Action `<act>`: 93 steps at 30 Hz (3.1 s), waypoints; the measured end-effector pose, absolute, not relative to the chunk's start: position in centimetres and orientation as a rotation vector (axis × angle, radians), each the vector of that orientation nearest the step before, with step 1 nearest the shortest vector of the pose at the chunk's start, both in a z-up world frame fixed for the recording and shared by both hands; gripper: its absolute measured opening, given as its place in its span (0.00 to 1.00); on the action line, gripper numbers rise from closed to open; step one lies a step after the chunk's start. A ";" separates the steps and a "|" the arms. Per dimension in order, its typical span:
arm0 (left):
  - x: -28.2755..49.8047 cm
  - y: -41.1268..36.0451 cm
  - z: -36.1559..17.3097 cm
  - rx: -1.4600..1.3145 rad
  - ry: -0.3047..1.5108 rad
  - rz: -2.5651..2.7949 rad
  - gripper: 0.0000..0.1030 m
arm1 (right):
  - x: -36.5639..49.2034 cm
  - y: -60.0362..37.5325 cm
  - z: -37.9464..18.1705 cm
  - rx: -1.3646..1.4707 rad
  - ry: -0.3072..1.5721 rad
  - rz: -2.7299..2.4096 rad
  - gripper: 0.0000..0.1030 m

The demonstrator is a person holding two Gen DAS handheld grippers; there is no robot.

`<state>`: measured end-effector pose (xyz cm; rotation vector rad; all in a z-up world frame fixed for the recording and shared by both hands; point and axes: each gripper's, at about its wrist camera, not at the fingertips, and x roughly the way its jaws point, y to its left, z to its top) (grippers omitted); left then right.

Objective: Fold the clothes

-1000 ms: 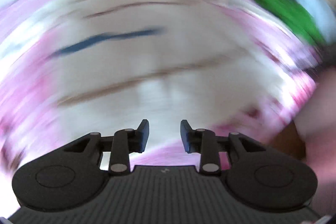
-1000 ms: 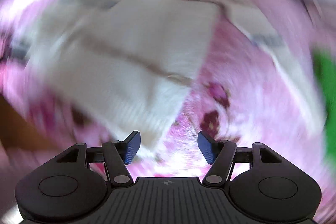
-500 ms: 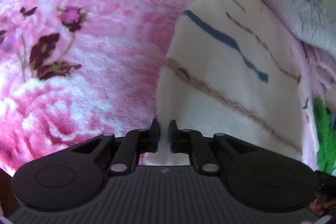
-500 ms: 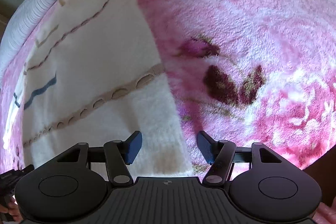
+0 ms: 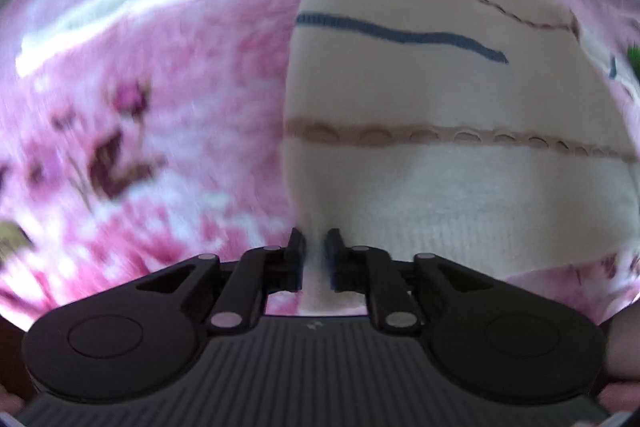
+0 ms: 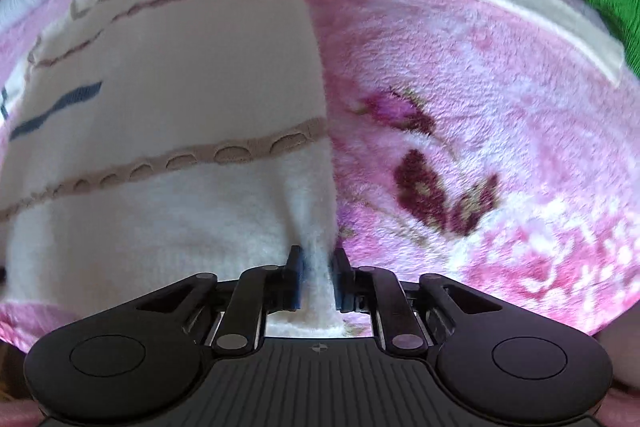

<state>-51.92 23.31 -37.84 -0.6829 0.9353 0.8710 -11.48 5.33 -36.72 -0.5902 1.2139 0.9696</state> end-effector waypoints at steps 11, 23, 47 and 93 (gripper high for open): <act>-47.0 25.5 -37.0 -0.555 0.979 0.807 0.18 | -14.6 10.1 -36.4 -0.565 1.043 1.012 0.26; -53.4 28.0 -33.7 -0.671 0.895 0.870 0.26 | -17.0 7.9 -34.5 -0.600 1.117 0.888 0.27; -68.4 49.0 -37.8 -0.608 0.618 1.613 0.15 | -16.3 12.8 -36.6 -0.539 1.178 0.735 0.34; -42.2 2.9 -7.7 -0.443 0.910 1.099 0.54 | -21.2 -5.6 -9.1 -0.480 0.954 1.189 0.57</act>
